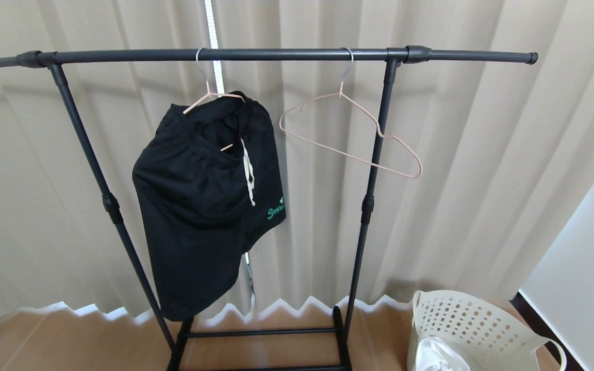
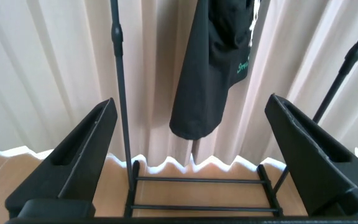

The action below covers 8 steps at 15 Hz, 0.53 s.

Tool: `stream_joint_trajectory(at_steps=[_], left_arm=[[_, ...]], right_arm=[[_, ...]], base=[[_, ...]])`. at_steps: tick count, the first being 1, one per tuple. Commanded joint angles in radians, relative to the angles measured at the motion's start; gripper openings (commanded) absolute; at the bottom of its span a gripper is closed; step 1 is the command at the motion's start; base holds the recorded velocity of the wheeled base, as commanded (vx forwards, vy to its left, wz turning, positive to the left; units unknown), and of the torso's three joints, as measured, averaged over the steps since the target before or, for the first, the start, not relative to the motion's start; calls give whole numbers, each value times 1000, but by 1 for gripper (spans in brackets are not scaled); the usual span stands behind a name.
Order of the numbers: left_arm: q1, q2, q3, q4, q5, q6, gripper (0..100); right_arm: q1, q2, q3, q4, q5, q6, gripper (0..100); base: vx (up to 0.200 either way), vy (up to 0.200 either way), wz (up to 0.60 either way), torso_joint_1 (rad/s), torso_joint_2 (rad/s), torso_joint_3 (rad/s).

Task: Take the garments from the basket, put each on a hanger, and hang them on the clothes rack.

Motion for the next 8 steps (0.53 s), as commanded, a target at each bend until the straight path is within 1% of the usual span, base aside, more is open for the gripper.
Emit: stream_joint_trajectory(at_steps=[1, 5, 8], left_arm=[[0, 1, 0, 0, 0, -1, 100], [0, 1, 0, 0, 0, -1, 100], [0, 1, 0, 0, 0, -1, 100]], right_arm=[[0, 1, 0, 0, 0, -1, 100], [0, 1, 1, -1, 0, -1, 100], [0, 1, 1, -1, 0, -1, 100]], base=[[0, 0, 0, -178, 510, 334], [0, 0, 0, -155, 497, 342], [0, 0, 0, -124, 476, 352]])
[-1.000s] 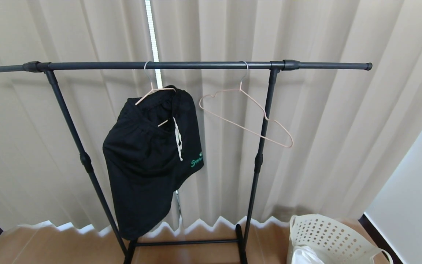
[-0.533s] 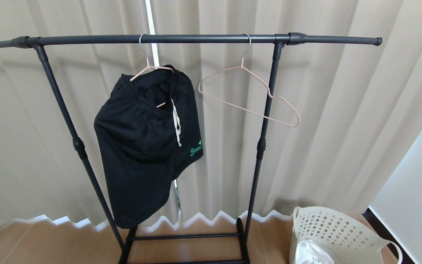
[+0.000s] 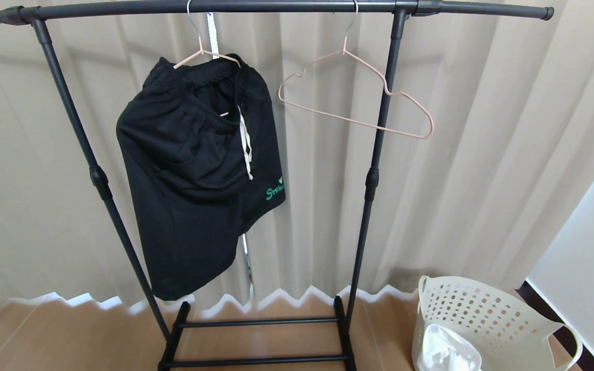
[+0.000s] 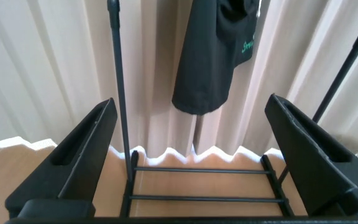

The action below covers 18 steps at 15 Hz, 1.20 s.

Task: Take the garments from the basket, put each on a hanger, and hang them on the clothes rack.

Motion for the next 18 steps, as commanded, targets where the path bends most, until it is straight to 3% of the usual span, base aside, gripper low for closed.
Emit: stream_joint_trajectory(at_steps=[1, 6, 10, 18], left_arm=[[0, 1, 0, 0, 0, -1, 100], [0, 1, 0, 0, 0, -1, 100], [0, 1, 0, 0, 0, -1, 100], [0, 1, 0, 0, 0, -1, 100]], right_arm=[[0, 1, 0, 0, 0, 0, 100], [0, 1, 0, 0, 0, 0, 100], [0, 1, 0, 0, 0, 0, 100], [0, 1, 0, 0, 0, 0, 100]], base=[[0, 0, 0, -105, 471, 359], [0, 0, 0, -70, 449, 372], [0, 0, 0, -13, 107, 103], [0, 0, -600, 0, 55, 50]])
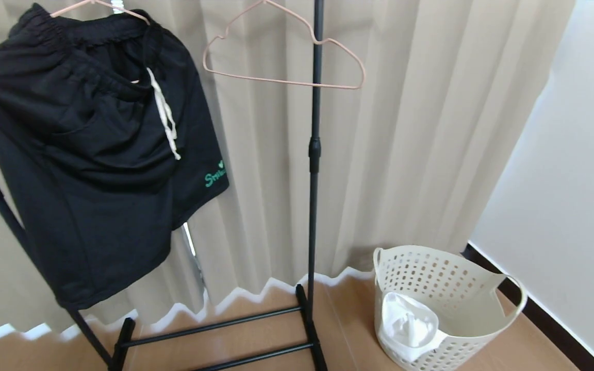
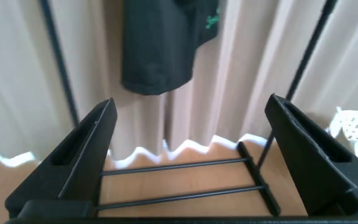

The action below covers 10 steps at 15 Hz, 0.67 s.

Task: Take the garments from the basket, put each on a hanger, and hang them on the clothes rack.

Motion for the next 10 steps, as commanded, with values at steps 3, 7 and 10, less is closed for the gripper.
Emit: stream_joint_trajectory(at_steps=[3, 7, 10], left_arm=[[1, 1, 0, -1, 0, 0, 100], [1, 1, 0, -1, 0, 0, 100], [1, 1, 0, -1, 0, 0, 100]], right_arm=[[1, 1, 0, 0, 0, 0, 100], [1, 1, 0, 0, 0, 0, 100], [1, 1, 0, 0, 0, 0, 100]], base=[[0, 0, 0, 2, 76, 80], [0, 0, -150, 0, 17, 18], [0, 0, -400, 2, 2, 5]])
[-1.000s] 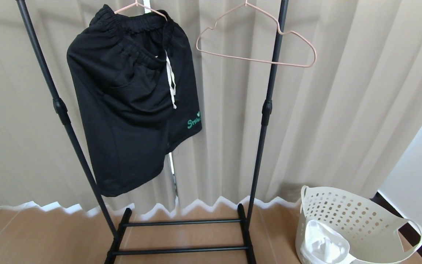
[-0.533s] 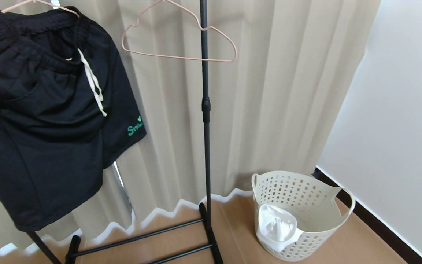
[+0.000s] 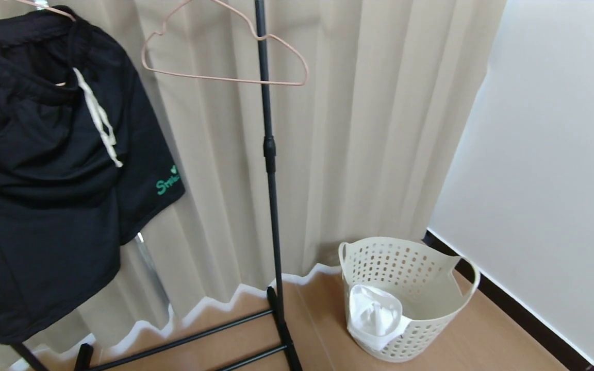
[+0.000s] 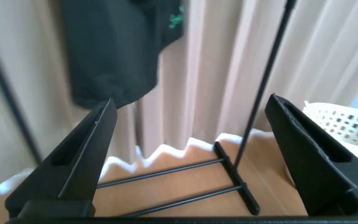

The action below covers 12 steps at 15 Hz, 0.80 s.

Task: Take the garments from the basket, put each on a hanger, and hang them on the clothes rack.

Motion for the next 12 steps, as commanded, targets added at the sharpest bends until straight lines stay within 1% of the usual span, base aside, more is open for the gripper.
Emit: stream_joint_trajectory(at_steps=[1, 6, 11, 12], left_arm=[[1, 1, 0, -1, 0, -1, 100], [1, 1, 0, -1, 0, -1, 100], [1, 1, 0, -2, 0, -1, 100], [1, 1, 0, -2, 0, -1, 100]], right_arm=[[0, 1, 0, 0, 1, -1, 100], [0, 1, 0, 0, 1, -1, 100], [0, 1, 0, 0, 1, -1, 100], [0, 1, 0, 0, 1, -1, 100]], base=[[0, 0, 0, 0, 0, 0], [0, 0, 0, 0, 0, 0], [200, 0, 0, 0, 1, 1], [0, 0, 0, 0, 0, 0]])
